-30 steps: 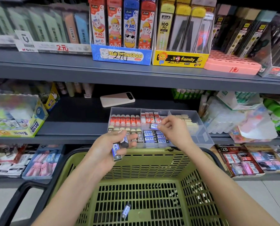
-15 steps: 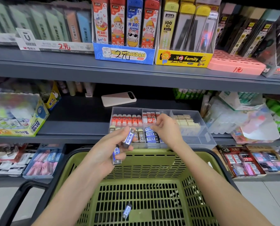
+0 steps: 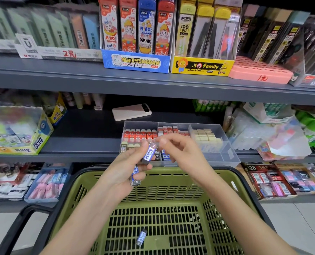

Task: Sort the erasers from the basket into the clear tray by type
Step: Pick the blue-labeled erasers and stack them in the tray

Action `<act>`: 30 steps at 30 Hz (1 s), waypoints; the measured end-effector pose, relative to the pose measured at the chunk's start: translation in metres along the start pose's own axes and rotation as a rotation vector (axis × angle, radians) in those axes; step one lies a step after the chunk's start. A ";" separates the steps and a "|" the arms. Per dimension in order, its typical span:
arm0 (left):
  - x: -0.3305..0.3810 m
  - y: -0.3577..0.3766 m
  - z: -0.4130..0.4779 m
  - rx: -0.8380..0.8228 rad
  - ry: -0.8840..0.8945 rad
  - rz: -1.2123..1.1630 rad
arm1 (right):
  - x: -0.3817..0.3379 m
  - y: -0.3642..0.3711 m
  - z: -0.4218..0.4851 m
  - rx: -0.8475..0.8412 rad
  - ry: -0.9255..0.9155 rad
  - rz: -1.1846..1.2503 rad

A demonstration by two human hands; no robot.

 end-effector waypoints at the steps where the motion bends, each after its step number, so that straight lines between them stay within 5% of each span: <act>1: -0.002 0.005 -0.001 -0.027 -0.005 0.012 | -0.006 0.005 -0.005 -0.022 -0.010 -0.008; 4: -0.007 0.015 -0.001 -0.068 -0.014 0.060 | -0.010 0.003 -0.011 -0.028 0.031 -0.007; 8: -0.008 0.022 -0.001 -0.085 0.012 0.198 | -0.015 0.006 -0.017 -0.249 0.051 -0.057; 10: -0.009 0.024 -0.001 -0.082 0.002 0.202 | -0.013 -0.017 -0.011 -0.180 0.044 -0.136; 14: -0.007 0.016 0.003 -0.068 -0.068 -0.045 | 0.015 -0.077 0.011 0.009 0.149 -0.352; 19: -0.007 0.009 0.002 -0.104 -0.112 -0.260 | 0.058 -0.065 0.023 -0.207 0.255 -0.691; 30: 0.002 -0.005 -0.002 0.020 0.108 0.031 | 0.068 -0.056 0.020 -0.350 0.142 -0.977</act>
Point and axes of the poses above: each hand's wrist, its own z-axis towards the middle knuckle, its own y-axis out of the palm, x = y × z, the point moved 10 cm from there along z, towards the middle knuckle, and after that the axes turned 2 degrees about -y, right-handed, at the moved point
